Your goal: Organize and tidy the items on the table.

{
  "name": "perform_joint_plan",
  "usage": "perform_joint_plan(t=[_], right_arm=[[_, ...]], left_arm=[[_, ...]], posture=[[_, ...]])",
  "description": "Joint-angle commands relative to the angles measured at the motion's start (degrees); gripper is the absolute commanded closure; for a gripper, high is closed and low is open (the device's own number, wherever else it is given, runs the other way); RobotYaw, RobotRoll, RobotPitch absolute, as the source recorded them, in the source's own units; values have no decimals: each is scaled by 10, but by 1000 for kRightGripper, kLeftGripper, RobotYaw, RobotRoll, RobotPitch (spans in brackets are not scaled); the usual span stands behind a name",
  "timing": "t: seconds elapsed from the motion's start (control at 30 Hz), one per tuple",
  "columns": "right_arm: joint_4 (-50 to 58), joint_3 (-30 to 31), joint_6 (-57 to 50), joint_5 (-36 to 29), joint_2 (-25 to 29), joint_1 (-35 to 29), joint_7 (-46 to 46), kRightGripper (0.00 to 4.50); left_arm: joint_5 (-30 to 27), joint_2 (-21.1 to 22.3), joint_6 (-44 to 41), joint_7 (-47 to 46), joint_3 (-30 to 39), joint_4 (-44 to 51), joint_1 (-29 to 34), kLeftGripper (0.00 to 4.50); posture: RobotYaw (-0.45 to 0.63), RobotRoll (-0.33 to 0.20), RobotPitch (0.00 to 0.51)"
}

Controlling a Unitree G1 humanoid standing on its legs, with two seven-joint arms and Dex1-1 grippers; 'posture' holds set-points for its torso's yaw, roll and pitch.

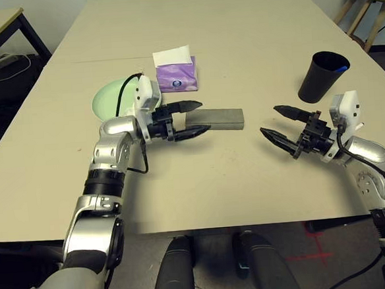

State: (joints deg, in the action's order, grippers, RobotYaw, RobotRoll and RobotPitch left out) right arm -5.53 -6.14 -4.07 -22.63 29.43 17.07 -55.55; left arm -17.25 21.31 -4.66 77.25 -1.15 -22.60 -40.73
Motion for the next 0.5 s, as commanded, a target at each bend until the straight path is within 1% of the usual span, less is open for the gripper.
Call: perform_joint_plan(t=[0.03, 0.23, 0.33, 0.4, 0.5], right_arm=[[-24, 18, 5, 24, 24, -2, -20, 0], [-47, 22, 3, 27, 52, 22, -57, 0], [-49, 28, -10, 31, 77, 35, -85, 0], [-58, 34, -12, 31, 102, 45, -120, 0], [-80, 50, -22, 34, 157, 63, -192, 0]], left_arm=[[-7, 4, 22, 15, -15, 23, 17, 50], [-14, 5, 26, 25, -24, 37, 29, 50], [-20, 6, 14, 25, -29, 50, 32, 50], [-24, 7, 4, 22, -30, 60, 33, 50], [-30, 7, -16, 15, -33, 80, 36, 50]], posture=[[132, 0, 133], [132, 0, 135], [130, 0, 134], [128, 0, 134], [125, 0, 133]])
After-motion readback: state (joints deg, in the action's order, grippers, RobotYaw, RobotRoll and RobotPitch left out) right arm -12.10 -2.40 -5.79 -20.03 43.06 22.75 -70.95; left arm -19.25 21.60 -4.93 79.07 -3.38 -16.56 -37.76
